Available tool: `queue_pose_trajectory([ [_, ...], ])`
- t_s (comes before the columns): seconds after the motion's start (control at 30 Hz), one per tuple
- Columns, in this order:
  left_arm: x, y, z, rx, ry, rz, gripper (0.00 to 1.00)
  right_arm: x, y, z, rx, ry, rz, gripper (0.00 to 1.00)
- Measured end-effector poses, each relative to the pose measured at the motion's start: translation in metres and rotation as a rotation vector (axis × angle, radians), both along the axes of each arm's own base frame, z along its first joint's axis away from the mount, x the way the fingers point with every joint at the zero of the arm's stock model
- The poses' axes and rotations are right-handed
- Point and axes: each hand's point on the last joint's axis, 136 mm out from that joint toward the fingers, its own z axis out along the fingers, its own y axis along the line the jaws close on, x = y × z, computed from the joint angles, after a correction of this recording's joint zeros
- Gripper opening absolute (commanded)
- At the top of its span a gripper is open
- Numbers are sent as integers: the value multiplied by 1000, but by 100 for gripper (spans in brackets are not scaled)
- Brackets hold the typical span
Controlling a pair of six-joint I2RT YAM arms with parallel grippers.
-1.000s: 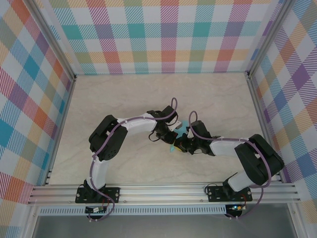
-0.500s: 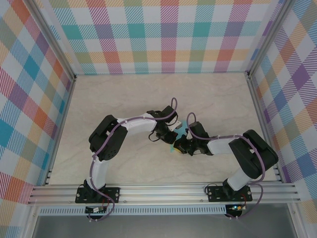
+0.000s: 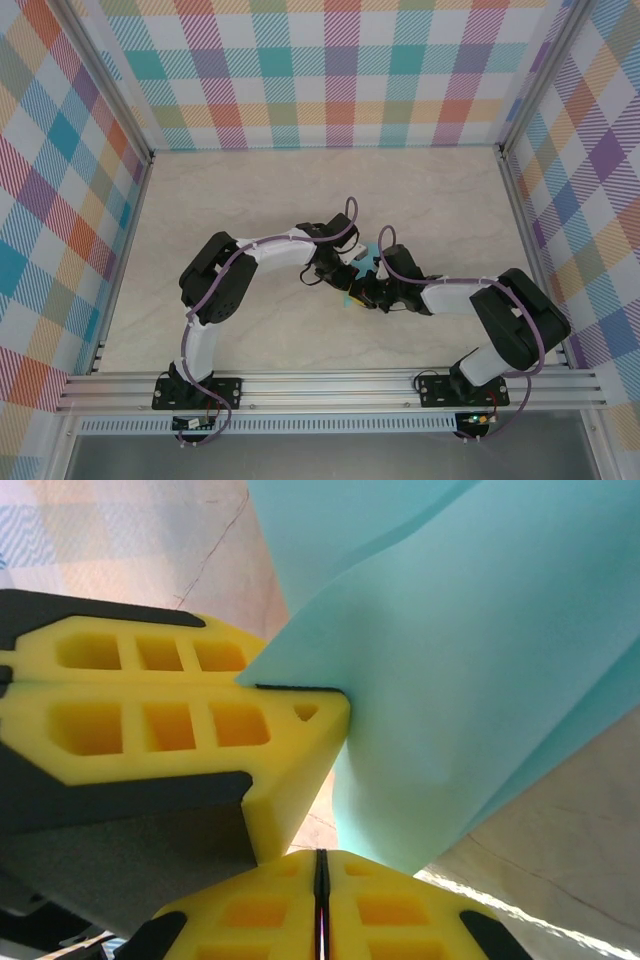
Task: Fold a paper plane with a square sheet of paper (pick it up from the middle)
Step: Third fold the triangle at the center of the table.
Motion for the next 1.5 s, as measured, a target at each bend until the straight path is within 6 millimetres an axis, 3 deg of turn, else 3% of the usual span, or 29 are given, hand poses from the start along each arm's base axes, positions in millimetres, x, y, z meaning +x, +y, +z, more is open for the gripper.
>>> queue_pose_trajectory([
  [0.67, 0, 2, 0, 4, 3, -1, 4, 0, 5, -4, 52, -11, -16, 9],
  [0.83, -1, 1, 0, -1, 6, -2, 4, -13, 0, -14, 30, 6, -11, 7],
  [1.3, -1, 1, 0, -1, 6, -2, 4, -12, 8, -4, 69, -27, -4, 7],
  [1.5, -1, 1, 0, -1, 7, -3, 4, -11, 11, -14, 67, -14, 1, 5],
])
